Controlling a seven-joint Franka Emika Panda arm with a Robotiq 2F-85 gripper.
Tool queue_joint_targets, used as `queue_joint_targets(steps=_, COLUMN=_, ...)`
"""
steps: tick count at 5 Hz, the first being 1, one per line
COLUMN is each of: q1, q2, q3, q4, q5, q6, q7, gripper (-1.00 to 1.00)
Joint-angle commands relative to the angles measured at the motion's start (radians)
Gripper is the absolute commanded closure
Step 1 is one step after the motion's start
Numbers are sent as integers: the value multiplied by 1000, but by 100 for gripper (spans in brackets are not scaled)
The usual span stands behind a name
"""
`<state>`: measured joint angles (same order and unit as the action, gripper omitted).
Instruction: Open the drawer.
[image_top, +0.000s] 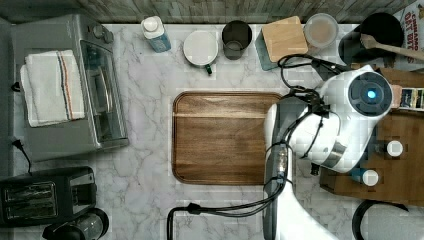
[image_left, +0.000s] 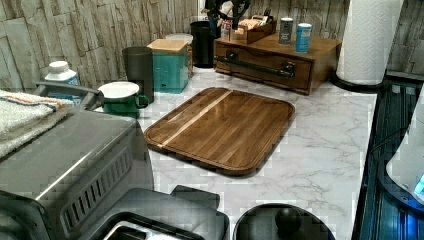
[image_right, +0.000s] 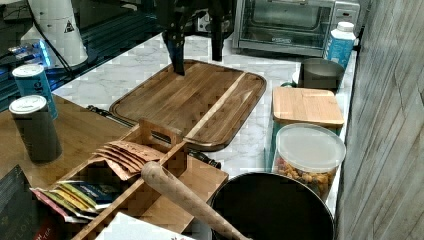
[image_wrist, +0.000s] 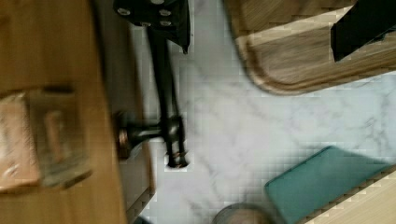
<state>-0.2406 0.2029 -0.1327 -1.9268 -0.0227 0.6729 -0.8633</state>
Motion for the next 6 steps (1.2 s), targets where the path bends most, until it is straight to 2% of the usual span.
queue_joint_targets(steps=1, q1=-24, q2=18, q3=-7, q4=-41, q5=-16, q6=74, q7=-173, gripper=-100)
queue_joint_targets(steps=2, q1=-19, q2=0, q3=-12, q4=-96, q5=-36, q6=130, q7=-174, gripper=-100)
queue_joint_targets(steps=3, q1=-14, q2=10, q3=-18, q4=-100, q5=-76, q6=119, q7=-155, gripper=-100)
queue_joint_targets(steps=4, q1=-30, q2=16, q3=-23, q4=-143, q5=-88, q6=183, q7=-169, gripper=-100)
queue_joint_targets(steps=6, q1=-14, q2=17, q3=-56, q4=-226, q5=-170, q6=291, q7=-75, gripper=-100)
